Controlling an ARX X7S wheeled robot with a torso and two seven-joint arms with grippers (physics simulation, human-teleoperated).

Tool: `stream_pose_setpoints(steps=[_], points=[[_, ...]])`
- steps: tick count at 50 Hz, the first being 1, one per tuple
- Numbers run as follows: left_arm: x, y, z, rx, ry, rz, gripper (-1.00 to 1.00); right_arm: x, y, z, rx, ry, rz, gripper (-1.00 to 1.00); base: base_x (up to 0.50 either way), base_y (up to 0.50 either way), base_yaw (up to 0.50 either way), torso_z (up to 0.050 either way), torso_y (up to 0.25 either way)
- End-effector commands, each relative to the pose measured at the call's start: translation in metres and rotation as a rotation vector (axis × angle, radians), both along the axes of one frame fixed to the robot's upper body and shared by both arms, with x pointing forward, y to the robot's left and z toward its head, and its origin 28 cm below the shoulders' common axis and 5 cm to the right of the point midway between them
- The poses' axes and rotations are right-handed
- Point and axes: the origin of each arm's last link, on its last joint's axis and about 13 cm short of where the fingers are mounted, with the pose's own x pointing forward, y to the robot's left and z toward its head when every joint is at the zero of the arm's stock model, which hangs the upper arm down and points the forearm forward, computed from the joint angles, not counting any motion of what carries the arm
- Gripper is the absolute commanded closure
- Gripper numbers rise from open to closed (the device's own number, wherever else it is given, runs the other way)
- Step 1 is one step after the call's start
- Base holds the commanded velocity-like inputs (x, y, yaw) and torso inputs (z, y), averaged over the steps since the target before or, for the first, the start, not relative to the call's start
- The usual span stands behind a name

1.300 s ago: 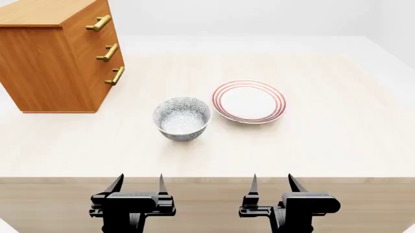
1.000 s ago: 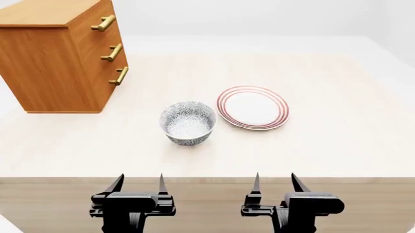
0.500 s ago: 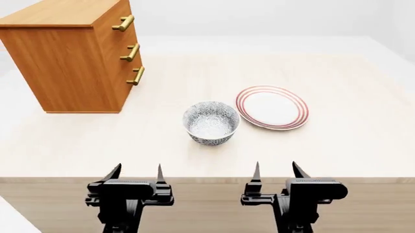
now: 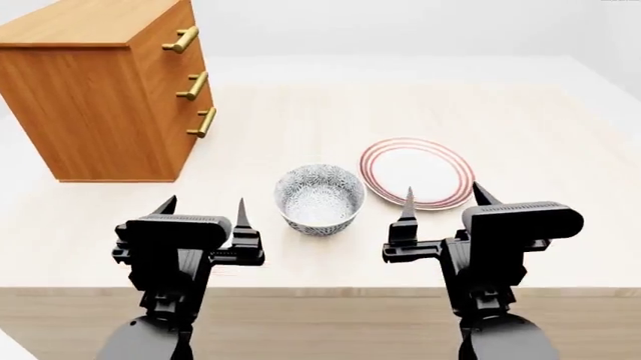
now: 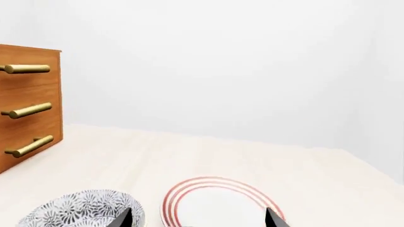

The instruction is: Open the bottom drawer of the cabinet.

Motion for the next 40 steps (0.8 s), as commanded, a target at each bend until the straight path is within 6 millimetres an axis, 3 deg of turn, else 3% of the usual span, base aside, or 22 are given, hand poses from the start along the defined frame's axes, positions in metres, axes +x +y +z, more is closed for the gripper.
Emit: stream_pose_setpoints(steps=[1, 40], points=[[0.0019, 0.0006, 0.0066, 0.008, -0.010, 0.004, -1.00, -0.0008, -0.0001, 0.0076, -0.018, -0.010, -0.005, -1.00, 0.50, 0.00, 0.00, 0.000, 0.000], [0.0032, 0.0029, 0.0049, 0.013, -0.010, 0.018, -1.00, 0.0014, 0.0016, 0.0091, -0.020, -0.018, 0.007, -1.00, 0.50, 0.00, 0.00, 0.000, 0.000]])
